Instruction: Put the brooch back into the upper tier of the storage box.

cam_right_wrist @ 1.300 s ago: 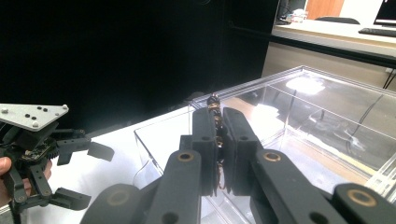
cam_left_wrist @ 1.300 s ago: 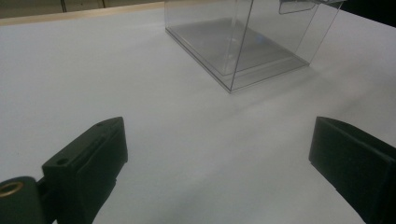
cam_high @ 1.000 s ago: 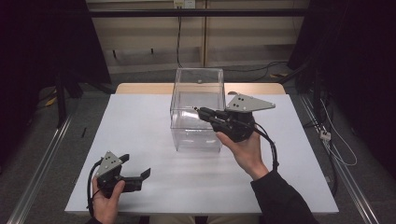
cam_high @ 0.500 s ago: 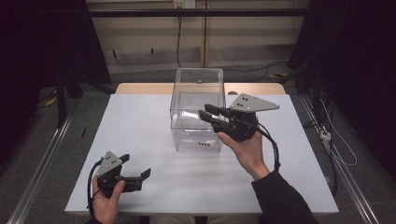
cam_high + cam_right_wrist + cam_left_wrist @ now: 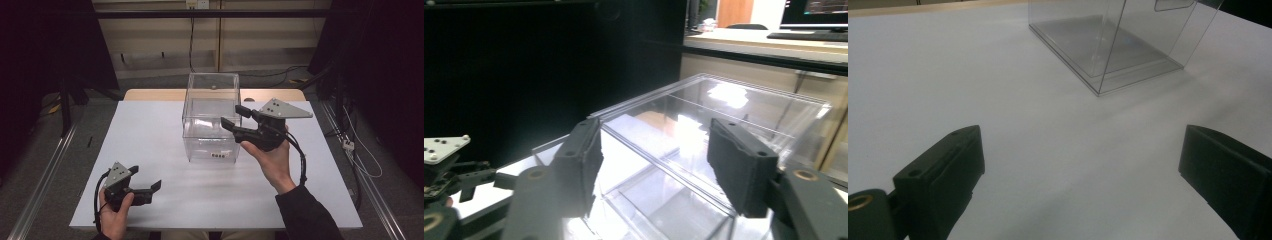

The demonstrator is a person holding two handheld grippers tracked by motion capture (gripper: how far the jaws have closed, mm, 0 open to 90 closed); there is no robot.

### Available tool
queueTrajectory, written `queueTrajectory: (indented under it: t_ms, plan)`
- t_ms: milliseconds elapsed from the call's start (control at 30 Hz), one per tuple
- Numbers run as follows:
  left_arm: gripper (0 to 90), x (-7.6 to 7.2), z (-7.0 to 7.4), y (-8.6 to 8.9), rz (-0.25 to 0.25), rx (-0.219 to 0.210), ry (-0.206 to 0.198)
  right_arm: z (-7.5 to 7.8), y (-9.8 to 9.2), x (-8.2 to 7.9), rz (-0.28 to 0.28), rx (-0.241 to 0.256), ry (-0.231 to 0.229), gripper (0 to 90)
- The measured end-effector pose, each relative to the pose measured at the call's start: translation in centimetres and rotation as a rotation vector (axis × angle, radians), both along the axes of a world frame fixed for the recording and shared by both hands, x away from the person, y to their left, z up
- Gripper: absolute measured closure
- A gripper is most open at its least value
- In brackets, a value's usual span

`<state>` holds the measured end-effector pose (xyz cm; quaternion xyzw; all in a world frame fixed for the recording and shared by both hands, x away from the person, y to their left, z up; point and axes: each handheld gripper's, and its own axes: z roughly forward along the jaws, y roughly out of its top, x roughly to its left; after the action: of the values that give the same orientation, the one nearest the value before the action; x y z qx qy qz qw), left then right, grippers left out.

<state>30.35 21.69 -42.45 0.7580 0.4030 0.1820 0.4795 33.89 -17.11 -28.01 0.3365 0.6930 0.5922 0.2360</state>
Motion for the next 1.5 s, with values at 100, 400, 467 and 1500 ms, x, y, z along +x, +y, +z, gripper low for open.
queueTrajectory:
  t_ms: [100,400,467,1500]
  plan:
    - [4.3,0.0,0.0,0.1,0.004,-0.002,0.002,-0.3,-0.5,0.0,-0.007,0.002,0.007,30.1]
    - [4.3,-0.4,0.1,0.2,-0.001,0.000,-0.012,-1.3,-2.2,-0.3,-0.030,0.025,0.016,16.7]
    - [4.3,-0.4,0.1,0.2,0.000,0.003,-0.013,-1.4,-2.5,-0.5,-0.034,0.030,0.009,15.3]
    - [4.3,-0.5,0.2,0.3,0.009,-0.001,-0.017,-4.1,-7.0,-2.2,-0.133,-0.017,0.090,12.8]
